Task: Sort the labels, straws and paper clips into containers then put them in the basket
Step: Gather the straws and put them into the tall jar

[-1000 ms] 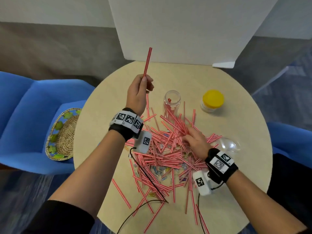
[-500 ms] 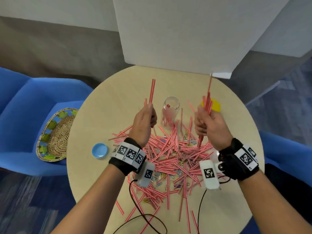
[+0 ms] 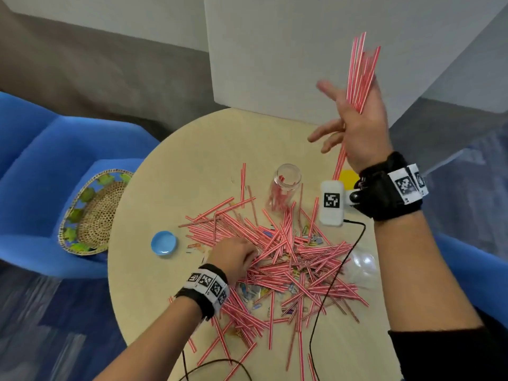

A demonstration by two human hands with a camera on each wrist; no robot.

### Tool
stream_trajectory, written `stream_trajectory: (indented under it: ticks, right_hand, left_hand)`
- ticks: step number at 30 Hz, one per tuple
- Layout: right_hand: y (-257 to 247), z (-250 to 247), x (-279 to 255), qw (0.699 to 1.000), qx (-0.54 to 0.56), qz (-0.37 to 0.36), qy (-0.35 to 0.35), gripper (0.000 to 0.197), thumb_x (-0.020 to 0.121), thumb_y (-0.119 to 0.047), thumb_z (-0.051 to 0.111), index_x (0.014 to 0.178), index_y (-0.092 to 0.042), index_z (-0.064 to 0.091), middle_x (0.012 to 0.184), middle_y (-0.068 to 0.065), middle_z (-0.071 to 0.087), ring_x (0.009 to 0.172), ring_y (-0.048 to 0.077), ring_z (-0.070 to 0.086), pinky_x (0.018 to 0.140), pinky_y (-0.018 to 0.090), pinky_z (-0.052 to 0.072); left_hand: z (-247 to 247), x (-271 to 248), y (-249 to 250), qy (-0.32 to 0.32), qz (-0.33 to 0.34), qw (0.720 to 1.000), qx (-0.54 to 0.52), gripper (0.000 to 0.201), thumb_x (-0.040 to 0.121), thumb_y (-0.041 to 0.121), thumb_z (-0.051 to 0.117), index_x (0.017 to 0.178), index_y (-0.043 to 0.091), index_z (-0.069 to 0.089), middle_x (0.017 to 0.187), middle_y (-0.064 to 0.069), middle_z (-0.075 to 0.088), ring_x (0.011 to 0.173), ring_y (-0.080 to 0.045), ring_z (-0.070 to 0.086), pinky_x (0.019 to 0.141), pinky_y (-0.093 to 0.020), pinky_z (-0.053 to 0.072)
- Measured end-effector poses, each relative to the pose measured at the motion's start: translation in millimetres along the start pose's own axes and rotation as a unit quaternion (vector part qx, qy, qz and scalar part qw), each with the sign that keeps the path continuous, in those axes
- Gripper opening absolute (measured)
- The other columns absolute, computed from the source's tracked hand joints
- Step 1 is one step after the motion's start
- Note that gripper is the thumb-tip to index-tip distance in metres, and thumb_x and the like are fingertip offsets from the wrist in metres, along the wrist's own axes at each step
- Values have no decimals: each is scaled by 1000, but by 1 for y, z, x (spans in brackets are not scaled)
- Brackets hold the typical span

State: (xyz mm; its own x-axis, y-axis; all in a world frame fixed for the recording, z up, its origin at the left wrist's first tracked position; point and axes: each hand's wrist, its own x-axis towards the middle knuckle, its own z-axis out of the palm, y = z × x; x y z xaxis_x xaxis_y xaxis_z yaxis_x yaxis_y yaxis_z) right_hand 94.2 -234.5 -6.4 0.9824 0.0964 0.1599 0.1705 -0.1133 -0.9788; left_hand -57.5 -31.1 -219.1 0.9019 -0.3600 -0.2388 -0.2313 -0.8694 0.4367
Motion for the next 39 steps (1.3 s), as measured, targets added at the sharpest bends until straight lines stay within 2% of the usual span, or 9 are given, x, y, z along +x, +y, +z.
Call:
stream_trajectory:
  ticks: [3, 5, 8, 11, 18, 24, 28, 33, 39]
  right_hand:
    - [25, 15, 6, 997, 64, 0, 40, 34, 106, -24, 38, 140, -27, 36, 77, 6, 70, 35, 15, 35, 36, 22, 28]
    - [41, 25, 8, 989, 121, 33, 82, 24, 104, -32, 43, 103, -19, 64, 49, -2, 43, 36, 11, 24, 37, 21, 20]
    - [56, 35, 6, 972, 194, 80, 105, 47, 102, -36, 45, 58, -20, 40, 48, -3, 24, 40, 13, 14, 39, 22, 16]
    - [65, 42, 4, 963, 236, 84, 96, 49, 104, -36, 43, 59, -20, 33, 50, -3, 22, 43, 14, 14, 41, 24, 20]
    - [95, 55, -3, 991, 68, 89, 71, 43, 106, -34, 38, 66, -18, 42, 52, -4, 35, 48, 14, 29, 50, 30, 28]
    - [127, 49, -13, 987, -132, 44, 82, 25, 103, -31, 42, 83, -25, 56, 92, 0, 55, 79, 8, 51, 78, 22, 41]
    - [130, 38, -19, 971, -235, -4, 52, 23, 103, -23, 45, 91, -17, 64, 94, -2, 52, 81, 2, 52, 75, 17, 38]
    - [120, 25, -30, 961, -275, -28, -11, 10, 92, -19, 64, 95, -19, 74, 86, -2, 69, 73, 14, 60, 67, 20, 49]
    - [116, 16, -34, 949, -312, -2, -36, 6, 80, -21, 77, 83, -24, 73, 74, -5, 68, 64, 10, 55, 63, 18, 45]
  left_hand:
    - [8, -2, -8, 16, -14, 1000, 5, 25, 98, 34, 50, 111, 24, 68, 93, 5, 62, 86, -13, 54, 84, -33, 52]
    - [10, 2, -12, 27, -33, 999, 29, 30, 95, 40, 53, 123, 29, 61, 111, 3, 59, 102, -15, 53, 96, -36, 48]
    - [10, 10, -16, 3, -61, 996, 61, 61, 86, 57, 58, 141, 35, 41, 147, -5, 37, 135, -26, 36, 115, -47, 28]
    - [2, 17, -21, -33, -89, 992, 80, 86, 74, 71, 62, 147, 37, 29, 158, -7, 20, 145, -30, 18, 118, -51, 13]
    - [7, 26, -32, -81, -117, 986, 87, 92, 69, 68, 69, 146, 35, 31, 154, -7, 28, 142, -30, 24, 118, -49, 22]
    - [3, 29, -36, -67, -109, 989, 78, 84, 70, 66, 70, 141, 34, 38, 147, -6, 35, 138, -29, 28, 113, -47, 27]
    - [0, 30, -38, -72, -106, 988, 81, 84, 71, 65, 71, 142, 34, 39, 145, -5, 36, 136, -28, 30, 112, -47, 29]
    - [-5, 30, -38, -51, -104, 991, 62, 60, 77, 51, 72, 131, 32, 53, 134, -1, 47, 127, -25, 40, 108, -43, 38]
    - [-4, 34, -34, -39, -83, 993, 67, 30, 92, 20, 62, 122, 24, 62, 127, -3, 53, 117, -24, 47, 99, -40, 48]
